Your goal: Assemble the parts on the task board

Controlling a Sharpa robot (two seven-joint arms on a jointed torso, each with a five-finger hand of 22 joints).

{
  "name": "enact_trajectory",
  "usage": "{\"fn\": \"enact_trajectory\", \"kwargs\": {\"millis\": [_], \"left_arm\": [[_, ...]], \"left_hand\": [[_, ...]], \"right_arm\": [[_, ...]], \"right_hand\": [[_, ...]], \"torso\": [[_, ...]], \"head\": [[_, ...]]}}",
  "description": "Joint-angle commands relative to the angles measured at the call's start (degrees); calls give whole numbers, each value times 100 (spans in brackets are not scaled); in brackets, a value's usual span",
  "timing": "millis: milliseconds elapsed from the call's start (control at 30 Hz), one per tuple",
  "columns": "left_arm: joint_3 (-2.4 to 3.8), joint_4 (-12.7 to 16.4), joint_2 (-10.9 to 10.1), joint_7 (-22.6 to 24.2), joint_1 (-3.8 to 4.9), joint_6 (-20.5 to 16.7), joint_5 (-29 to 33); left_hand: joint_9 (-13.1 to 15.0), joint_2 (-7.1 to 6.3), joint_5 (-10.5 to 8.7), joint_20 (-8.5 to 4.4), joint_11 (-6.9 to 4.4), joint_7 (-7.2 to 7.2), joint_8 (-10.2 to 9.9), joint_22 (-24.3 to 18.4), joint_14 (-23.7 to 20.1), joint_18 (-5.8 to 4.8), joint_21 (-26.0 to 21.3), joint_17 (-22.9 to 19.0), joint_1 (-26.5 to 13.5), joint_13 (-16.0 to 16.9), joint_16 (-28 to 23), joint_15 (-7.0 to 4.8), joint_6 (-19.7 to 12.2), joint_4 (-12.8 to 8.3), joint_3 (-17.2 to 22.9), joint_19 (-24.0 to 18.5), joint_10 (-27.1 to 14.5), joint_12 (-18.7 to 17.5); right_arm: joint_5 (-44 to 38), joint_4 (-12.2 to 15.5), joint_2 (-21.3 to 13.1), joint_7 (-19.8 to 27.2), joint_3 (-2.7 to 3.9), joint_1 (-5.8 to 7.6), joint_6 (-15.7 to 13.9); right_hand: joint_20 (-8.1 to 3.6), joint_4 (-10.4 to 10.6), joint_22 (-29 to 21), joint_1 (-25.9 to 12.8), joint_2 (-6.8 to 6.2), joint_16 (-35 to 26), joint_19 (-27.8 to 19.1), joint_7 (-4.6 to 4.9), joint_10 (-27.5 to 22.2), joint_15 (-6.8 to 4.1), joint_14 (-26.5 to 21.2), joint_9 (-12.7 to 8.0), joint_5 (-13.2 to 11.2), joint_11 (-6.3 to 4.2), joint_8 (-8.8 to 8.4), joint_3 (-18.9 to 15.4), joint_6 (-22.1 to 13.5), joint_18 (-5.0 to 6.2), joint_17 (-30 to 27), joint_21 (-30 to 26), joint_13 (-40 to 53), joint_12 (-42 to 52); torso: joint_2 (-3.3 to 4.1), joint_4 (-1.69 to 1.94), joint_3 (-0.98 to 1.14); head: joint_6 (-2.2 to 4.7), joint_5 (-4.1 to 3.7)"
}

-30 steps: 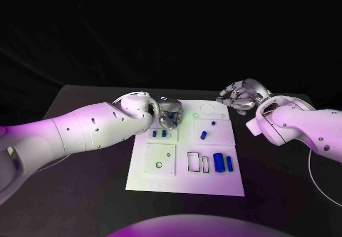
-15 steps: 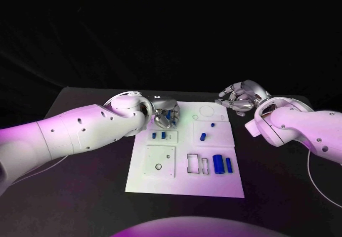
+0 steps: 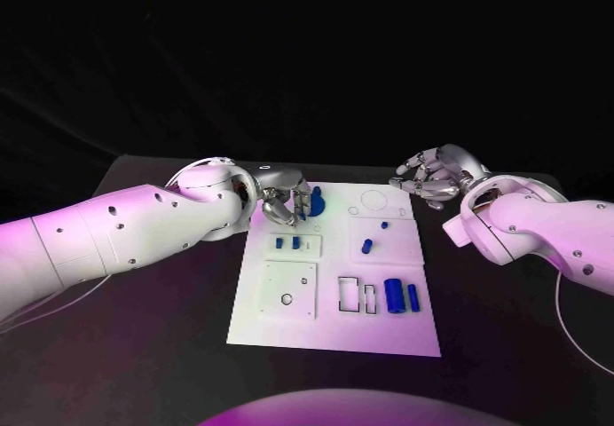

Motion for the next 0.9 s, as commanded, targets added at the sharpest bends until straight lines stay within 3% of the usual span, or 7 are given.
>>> {"fn": "enact_trajectory", "kwargs": {"millis": [33,200,900], "left_arm": [[5,-32,-13,-82,7,221,101],[2,-124,-6,-96,5,334,66],[-13,-386,95,-187,-4,692,-102]], "left_hand": [[10,20,30,14,21,1,-12,239,18,-79,-23,7,-54,-6,-15,7,-4,-3,-33,3,19,-28],[12,20,32,14,20,-1,-12,237,16,-78,-30,2,-52,-6,-16,6,-2,-2,-35,0,21,-30],[52,27,-100,18,16,-7,-36,222,14,-75,-86,17,-77,-11,-10,7,-2,56,-109,-9,72,-91]], "right_arm": [[-27,2,0,44,0,-6,3],[-27,3,8,49,0,-9,6],[-27,3,14,52,0,-12,11]], "right_hand": [[15,-6,1,-44,-20,-35,-22,-2,13,1,287,-8,24,-1,37,34,-19,110,443,-6,-5,-1],[15,-6,1,-44,-20,-35,-22,-2,13,1,287,-8,24,-1,37,34,-19,110,443,-6,-5,-1],[14,-6,2,-45,-24,-36,-19,-3,24,-1,287,-10,27,-3,45,44,-20,110,442,-7,-6,3]], "torso": [[6,0,0],[6,-10,2],[4,-7,5]], "head": [[-6,17],[-6,81],[-26,61]]}}
